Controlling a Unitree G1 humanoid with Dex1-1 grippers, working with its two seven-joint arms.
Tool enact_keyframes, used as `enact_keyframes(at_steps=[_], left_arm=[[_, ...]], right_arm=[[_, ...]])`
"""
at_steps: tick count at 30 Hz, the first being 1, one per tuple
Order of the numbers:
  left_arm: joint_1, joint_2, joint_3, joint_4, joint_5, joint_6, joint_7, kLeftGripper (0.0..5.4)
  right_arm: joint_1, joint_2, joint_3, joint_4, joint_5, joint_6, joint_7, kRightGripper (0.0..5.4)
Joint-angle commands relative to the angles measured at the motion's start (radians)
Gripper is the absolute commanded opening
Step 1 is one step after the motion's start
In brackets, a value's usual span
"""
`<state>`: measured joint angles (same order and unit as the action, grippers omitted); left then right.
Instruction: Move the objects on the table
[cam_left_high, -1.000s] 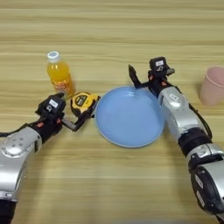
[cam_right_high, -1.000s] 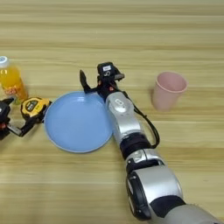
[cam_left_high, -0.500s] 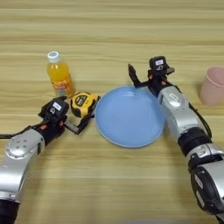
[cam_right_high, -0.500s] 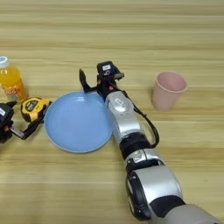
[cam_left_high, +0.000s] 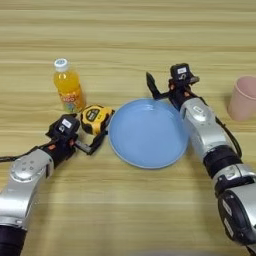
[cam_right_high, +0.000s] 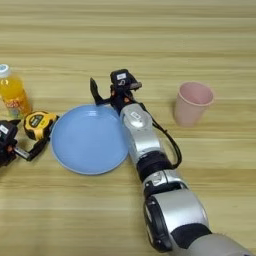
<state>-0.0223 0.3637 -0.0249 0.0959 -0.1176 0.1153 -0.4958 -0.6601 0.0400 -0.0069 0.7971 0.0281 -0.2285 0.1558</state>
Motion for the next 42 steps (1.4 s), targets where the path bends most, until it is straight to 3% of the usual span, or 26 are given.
enact_keyframes(at_steps=[1, 42], left_arm=[[-0.02, -0.011, -0.011, 0.025, 0.015, -0.013, 0.005, 5.4], [-0.118, -0.065, -0.004, 0.227, 0.041, -0.095, 0.049, 5.4]], right_arm=[[-0.012, 0.005, 0.002, -0.017, -0.003, 0.009, -0.007, 5.37], [-0.003, 0.009, 0.011, -0.035, -0.004, 0.018, 0.0, 5.37]])
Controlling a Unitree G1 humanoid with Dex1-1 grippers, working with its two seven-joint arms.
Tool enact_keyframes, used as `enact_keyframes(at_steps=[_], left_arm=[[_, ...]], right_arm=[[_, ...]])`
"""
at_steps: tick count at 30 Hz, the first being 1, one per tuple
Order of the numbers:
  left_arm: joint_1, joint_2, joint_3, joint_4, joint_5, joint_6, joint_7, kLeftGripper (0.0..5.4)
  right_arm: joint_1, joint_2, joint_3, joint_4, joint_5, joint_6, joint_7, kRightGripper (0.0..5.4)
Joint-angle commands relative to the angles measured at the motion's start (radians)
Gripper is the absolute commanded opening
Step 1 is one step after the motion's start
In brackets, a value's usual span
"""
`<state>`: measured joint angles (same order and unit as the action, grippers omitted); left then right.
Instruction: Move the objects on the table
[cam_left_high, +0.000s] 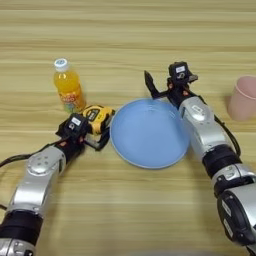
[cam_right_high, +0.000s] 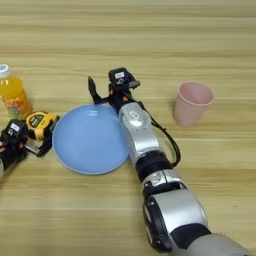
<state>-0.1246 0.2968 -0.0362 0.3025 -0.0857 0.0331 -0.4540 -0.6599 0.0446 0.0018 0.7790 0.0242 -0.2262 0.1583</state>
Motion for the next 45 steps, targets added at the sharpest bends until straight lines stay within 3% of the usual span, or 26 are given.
enact_keyframes(at_steps=[1, 11, 21, 32, 37, 45], left_arm=[[-0.018, 0.001, 0.009, 0.026, 0.008, -0.017, 0.008, 5.4], [-0.032, -0.003, 0.025, 0.063, 0.003, -0.059, 0.017, 4.37], [-0.041, -0.044, 0.075, 0.003, -0.072, -0.175, -0.013, 4.31], [-0.037, -0.048, 0.089, -0.042, -0.09, -0.209, -0.012, 4.31], [-0.01, -0.056, 0.073, -0.157, -0.103, -0.189, -0.019, 4.31], [0.022, -0.092, -0.016, -0.286, -0.104, -0.133, -0.046, 4.31]], right_arm=[[-0.003, 0.005, 0.003, -0.017, -0.001, 0.016, -0.003, 5.37], [-0.002, 0.006, 0.005, -0.016, 0.0, 0.017, -0.003, 5.4], [-0.001, 0.006, 0.007, -0.015, -0.001, 0.017, -0.002, 5.4], [-0.001, 0.006, 0.007, -0.013, -0.001, 0.015, -0.003, 5.4], [-0.001, 0.006, 0.005, -0.014, 0.0, 0.014, -0.005, 5.4], [0.0, 0.007, 0.005, -0.018, 0.0, 0.015, -0.007, 5.4]])
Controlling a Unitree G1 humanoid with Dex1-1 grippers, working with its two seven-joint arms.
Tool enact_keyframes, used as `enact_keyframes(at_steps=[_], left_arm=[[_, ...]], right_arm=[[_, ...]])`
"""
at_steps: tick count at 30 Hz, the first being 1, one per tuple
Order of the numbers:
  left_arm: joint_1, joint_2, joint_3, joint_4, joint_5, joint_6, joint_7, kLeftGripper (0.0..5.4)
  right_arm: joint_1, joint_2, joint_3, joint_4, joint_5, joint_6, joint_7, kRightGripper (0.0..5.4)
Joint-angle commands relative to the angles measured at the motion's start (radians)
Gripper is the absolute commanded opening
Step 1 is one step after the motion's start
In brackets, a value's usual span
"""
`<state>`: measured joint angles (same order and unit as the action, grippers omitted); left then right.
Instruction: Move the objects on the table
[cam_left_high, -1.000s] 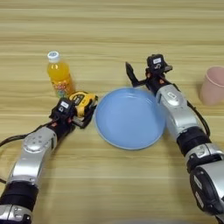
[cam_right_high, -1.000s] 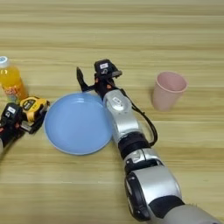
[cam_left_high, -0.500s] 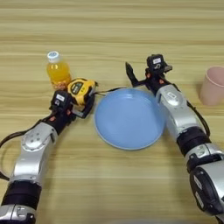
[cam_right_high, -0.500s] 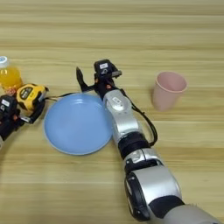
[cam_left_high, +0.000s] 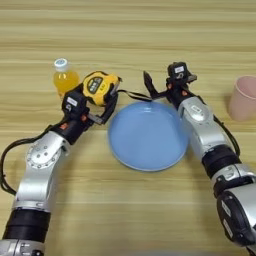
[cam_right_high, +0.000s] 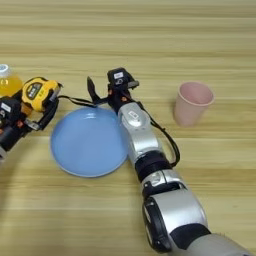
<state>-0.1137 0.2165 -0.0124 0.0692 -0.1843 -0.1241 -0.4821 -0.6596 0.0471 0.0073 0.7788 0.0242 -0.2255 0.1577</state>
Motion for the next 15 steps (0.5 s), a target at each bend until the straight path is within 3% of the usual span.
enact_keyframes(at_steps=[1, 7, 15], left_arm=[[0.017, -0.016, -0.054, -0.059, -0.003, 0.029, -0.024, 4.31], [0.038, -0.023, -0.136, -0.069, 0.024, 0.047, -0.056, 4.31], [0.017, -0.008, -0.182, 0.016, 0.08, 0.053, -0.07, 4.31]], right_arm=[[0.0, 0.005, -0.001, -0.019, 0.0, 0.015, -0.007, 5.4], [-0.002, 0.006, 0.0, -0.02, 0.001, 0.016, -0.008, 5.4], [-0.005, 0.011, 0.001, -0.022, 0.0, 0.019, -0.011, 5.4]])
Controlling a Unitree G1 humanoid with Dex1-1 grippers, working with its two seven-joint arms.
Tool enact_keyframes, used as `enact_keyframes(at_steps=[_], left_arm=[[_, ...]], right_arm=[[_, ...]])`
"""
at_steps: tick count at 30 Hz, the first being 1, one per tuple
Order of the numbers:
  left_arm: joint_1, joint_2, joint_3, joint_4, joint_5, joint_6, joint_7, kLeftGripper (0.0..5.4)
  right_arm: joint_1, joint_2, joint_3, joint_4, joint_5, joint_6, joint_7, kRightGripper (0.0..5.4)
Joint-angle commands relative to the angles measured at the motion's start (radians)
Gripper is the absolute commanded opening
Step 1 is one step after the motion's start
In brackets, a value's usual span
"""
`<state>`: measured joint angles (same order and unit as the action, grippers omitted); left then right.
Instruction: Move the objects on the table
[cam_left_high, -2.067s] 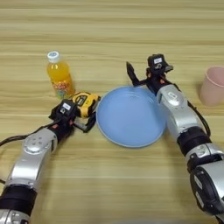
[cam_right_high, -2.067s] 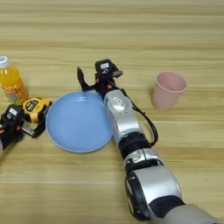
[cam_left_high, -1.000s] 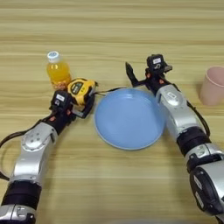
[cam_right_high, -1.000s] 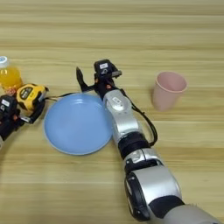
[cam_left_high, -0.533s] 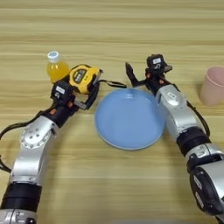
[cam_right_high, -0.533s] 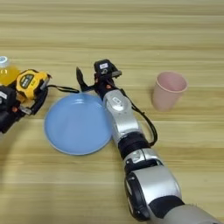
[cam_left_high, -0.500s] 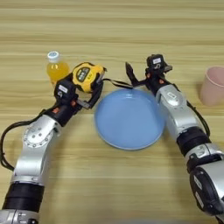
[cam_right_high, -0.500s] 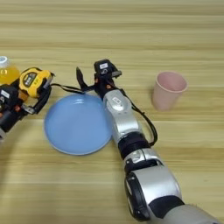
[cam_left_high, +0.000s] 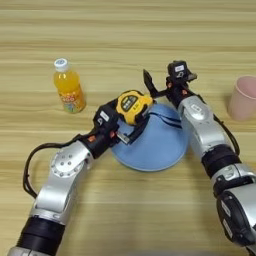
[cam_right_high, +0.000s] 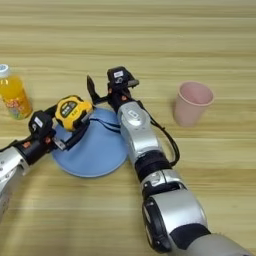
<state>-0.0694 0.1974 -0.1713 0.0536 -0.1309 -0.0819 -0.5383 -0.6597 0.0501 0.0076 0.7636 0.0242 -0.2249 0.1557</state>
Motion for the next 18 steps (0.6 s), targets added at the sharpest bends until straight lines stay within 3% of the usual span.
enact_keyframes(at_steps=[1, 8, 18], left_arm=[[-0.035, 0.013, -0.029, 0.047, 0.04, 0.013, -0.012, 4.31], [-0.064, 0.011, -0.042, 0.099, 0.075, 0.033, -0.004, 4.31], [-0.075, 0.007, -0.065, 0.089, 0.091, 0.044, -0.021, 4.31]], right_arm=[[-0.005, 0.009, 0.001, -0.006, -0.001, 0.018, -0.009, 5.4], [-0.007, 0.012, 0.001, -0.004, -0.002, 0.017, -0.01, 5.4], [-0.004, 0.015, 0.007, -0.009, -0.003, 0.022, -0.009, 5.4]])
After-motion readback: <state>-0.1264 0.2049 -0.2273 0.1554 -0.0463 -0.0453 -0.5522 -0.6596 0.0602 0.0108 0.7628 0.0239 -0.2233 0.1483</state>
